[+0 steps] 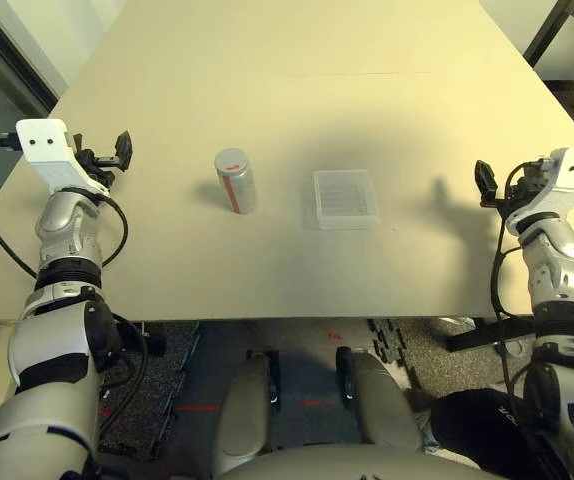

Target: Pour the medicine from the bottle into the box.

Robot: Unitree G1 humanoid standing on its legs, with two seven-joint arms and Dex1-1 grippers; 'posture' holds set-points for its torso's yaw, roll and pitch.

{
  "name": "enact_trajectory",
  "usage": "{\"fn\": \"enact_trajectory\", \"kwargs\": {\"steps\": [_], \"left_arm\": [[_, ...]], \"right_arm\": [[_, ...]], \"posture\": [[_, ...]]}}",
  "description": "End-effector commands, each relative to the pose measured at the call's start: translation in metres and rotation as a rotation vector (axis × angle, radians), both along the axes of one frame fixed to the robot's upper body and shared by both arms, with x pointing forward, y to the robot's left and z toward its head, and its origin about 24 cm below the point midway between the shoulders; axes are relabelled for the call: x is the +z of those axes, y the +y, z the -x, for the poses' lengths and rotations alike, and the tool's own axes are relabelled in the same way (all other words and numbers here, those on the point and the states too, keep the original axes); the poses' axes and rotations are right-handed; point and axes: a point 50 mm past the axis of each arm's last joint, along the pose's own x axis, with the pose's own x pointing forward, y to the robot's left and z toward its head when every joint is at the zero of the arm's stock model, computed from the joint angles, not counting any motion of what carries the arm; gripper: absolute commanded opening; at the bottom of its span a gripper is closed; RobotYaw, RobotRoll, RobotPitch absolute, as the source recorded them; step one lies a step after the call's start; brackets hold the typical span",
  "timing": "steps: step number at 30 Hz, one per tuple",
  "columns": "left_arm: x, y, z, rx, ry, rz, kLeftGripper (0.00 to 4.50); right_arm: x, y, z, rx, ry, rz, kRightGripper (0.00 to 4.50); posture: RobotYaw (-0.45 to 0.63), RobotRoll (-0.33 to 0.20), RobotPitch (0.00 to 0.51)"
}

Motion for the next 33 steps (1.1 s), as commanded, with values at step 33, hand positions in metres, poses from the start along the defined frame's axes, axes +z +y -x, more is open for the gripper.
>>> {"fn": "enact_trajectory", "kwargs": {"steps": [33], "left_arm": [[0.031,-0.042,0.045,-0.849,0.287,-0.133,4.47]], "right_arm": [[0.067,0.079,0.026,0.733,0.221,0.09,4.5]], "posture": [[-0.05,0.0,0.172]]}}
